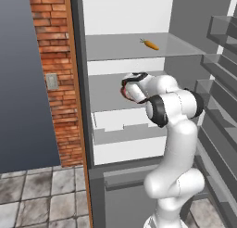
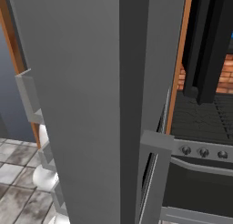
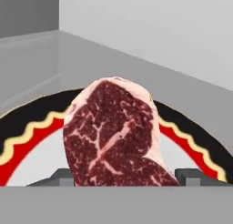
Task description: Transport the steak from the fridge to the microwave and turn on the microwave.
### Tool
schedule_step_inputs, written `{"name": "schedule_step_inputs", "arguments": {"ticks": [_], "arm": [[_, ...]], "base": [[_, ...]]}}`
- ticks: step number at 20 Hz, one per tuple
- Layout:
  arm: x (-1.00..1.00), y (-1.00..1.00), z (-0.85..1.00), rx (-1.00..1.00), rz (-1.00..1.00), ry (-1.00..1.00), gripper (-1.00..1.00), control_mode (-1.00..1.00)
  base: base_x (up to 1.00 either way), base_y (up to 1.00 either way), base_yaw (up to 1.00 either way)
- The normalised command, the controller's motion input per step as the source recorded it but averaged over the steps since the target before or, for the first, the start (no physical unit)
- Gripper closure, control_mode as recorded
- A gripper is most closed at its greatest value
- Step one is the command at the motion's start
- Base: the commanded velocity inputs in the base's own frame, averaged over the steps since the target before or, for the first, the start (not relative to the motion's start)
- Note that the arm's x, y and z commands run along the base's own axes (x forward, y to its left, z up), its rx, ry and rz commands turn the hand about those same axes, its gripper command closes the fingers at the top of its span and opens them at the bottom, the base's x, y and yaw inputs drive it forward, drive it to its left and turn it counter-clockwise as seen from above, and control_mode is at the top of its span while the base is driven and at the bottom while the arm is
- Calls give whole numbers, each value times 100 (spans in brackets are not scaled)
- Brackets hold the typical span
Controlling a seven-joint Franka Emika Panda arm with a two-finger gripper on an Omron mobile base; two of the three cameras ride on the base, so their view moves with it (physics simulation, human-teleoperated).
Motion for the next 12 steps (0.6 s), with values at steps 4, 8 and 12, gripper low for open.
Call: {"name": "schedule_step_inputs", "arguments": {"ticks": [4, 8, 12], "arm": [[0, 0, -8, 26, 0, -31, 100, -100], [-5, 0, 41, 25, 0, -15, 100, -100], [-34, -19, 64, 15, 0, 0, 100, -100]], "base": [[0, 0, 0], [0, 0, 0], [0, 0, 0]]}}
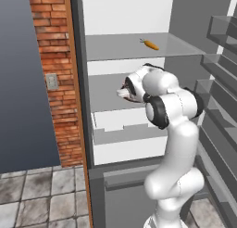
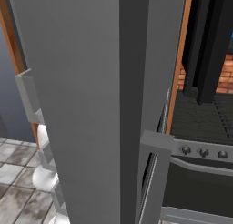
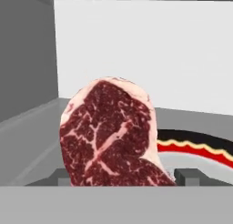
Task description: Transport the steak from the fridge to the microwave and turn on the microwave.
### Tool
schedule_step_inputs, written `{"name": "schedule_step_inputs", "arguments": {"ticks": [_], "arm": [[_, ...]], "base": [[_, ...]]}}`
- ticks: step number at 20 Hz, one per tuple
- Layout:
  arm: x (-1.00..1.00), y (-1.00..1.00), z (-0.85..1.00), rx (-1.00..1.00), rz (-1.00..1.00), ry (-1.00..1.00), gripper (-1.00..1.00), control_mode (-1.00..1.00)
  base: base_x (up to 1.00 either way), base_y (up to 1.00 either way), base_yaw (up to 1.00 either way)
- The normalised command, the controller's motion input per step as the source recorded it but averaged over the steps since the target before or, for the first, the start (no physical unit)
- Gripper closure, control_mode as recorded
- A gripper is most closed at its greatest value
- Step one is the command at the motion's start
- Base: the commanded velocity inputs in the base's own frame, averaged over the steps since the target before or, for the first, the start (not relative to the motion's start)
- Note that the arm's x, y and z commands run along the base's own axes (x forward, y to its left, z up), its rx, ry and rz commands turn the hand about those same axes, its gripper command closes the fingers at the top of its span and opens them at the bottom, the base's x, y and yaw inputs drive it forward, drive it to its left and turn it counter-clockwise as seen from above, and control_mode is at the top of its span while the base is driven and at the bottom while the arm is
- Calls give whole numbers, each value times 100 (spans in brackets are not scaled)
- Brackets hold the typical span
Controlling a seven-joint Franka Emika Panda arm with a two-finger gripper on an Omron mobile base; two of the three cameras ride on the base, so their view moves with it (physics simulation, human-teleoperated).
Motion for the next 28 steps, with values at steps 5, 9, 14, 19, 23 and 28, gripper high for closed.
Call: {"name": "schedule_step_inputs", "arguments": {"ticks": [5, 9, 14, 19, 23, 28], "arm": [[-32, -13, 90, 10, 0, 0, 100, -100], [-17, -2, 98, 2, 0, 0, 100, -100], [-72, -15, 20, 0, 0, 7, 100, -100], [-91, -19, 26, 0, 0, 10, 100, -100], [-100, -35, 32, 3, 0, 11, 100, -100], [-100, -69, 65, 15, 0, 10, 100, -100]], "base": [[0, 0, 0], [0, 0, 0], [0, 0, 0], [0, 0, 0], [0, 0, 0], [0, 0, 0]]}}
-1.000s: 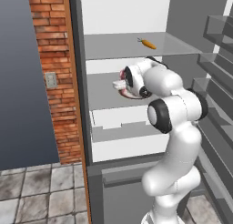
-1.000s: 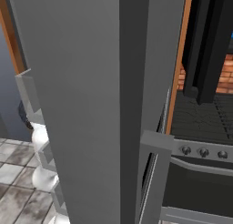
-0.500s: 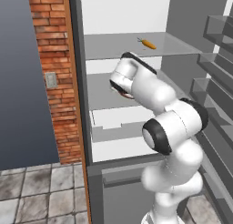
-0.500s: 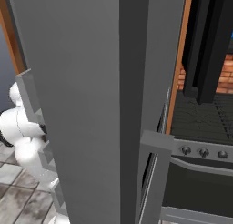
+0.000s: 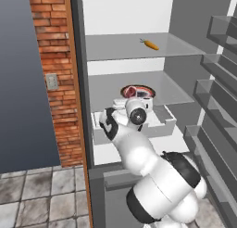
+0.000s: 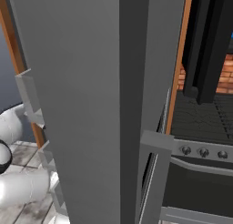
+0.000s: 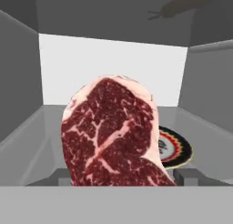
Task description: Transport the steak from the fridge to the microwave and turn on the microwave.
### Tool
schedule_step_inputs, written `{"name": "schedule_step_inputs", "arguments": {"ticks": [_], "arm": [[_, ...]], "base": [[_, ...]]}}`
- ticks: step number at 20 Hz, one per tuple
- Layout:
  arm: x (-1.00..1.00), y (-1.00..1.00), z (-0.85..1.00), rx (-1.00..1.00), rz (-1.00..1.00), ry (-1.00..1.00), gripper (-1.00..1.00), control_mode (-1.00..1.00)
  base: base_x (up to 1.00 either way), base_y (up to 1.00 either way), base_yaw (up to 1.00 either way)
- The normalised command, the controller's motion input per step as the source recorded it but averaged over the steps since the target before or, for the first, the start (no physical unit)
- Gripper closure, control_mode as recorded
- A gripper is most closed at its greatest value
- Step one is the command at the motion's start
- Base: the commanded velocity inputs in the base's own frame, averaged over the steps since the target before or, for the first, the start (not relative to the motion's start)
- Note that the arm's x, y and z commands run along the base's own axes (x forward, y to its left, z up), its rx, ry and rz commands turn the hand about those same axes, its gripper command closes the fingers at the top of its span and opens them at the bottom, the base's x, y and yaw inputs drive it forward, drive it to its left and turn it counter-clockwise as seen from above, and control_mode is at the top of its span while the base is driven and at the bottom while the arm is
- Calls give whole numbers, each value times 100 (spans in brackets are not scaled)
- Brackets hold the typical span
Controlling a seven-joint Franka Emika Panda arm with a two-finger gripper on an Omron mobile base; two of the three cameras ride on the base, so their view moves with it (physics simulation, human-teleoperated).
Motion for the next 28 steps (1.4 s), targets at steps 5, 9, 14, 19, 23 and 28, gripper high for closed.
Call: {"name": "schedule_step_inputs", "arguments": {"ticks": [5, 9, 14, 19, 23, 28], "arm": [[-83, -71, 98, 28, 1, 8, 100, -100], [-76, -41, 95, 33, 4, 14, 100, -100], [-98, -15, 25, 19, 1, 25, 100, -100], [-100, 0, -45, 4, 0, 21, 100, -100], [-99, 0, -51, 0, 0, 16, 100, -100], [-63, 0, -24, 0, 0, 12, 100, -100]], "base": [[0, 0, 0], [0, 0, 0], [0, 0, 0], [0, 0, 0], [0, 0, 0], [0, 0, 0]]}}
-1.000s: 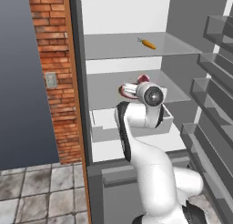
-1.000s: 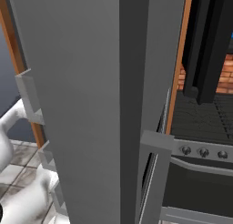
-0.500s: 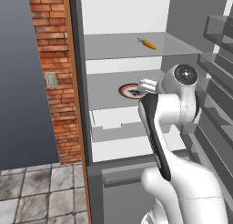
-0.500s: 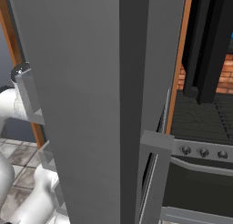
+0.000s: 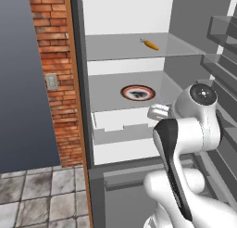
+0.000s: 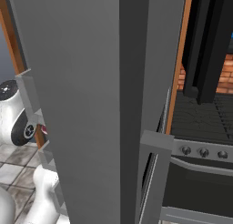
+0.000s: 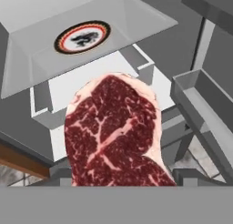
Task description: Transport the steak from the fridge to the microwave and turn on the microwave.
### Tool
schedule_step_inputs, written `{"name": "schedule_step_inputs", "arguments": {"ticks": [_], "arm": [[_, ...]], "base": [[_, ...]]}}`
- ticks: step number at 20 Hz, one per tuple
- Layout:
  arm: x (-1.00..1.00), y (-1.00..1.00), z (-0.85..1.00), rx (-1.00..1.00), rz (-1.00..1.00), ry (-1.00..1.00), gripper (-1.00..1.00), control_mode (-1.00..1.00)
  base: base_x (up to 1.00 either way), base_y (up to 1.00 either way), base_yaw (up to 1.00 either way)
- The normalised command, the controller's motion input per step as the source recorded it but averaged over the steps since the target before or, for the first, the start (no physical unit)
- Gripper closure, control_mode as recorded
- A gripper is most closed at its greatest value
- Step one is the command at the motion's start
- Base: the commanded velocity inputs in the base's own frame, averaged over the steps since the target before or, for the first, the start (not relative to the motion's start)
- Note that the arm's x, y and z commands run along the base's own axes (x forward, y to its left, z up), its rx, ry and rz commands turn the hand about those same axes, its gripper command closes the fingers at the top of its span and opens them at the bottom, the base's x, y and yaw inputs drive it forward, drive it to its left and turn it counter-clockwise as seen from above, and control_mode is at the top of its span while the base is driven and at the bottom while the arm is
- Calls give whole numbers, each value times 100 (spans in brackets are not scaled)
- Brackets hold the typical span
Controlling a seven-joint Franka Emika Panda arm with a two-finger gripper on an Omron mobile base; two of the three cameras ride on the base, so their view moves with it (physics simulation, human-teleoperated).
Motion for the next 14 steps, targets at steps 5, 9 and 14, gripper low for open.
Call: {"name": "schedule_step_inputs", "arguments": {"ticks": [5, 9, 14], "arm": [[-26, -2, -12, 0, 0, 14, 100, -100], [0, 0, -25, 0, 0, 1, 100, -100], [0, 0, -16, 0, 0, 0, 100, -100]], "base": [[0, 0, 0], [0, 0, 0], [0, 0, 0]]}}
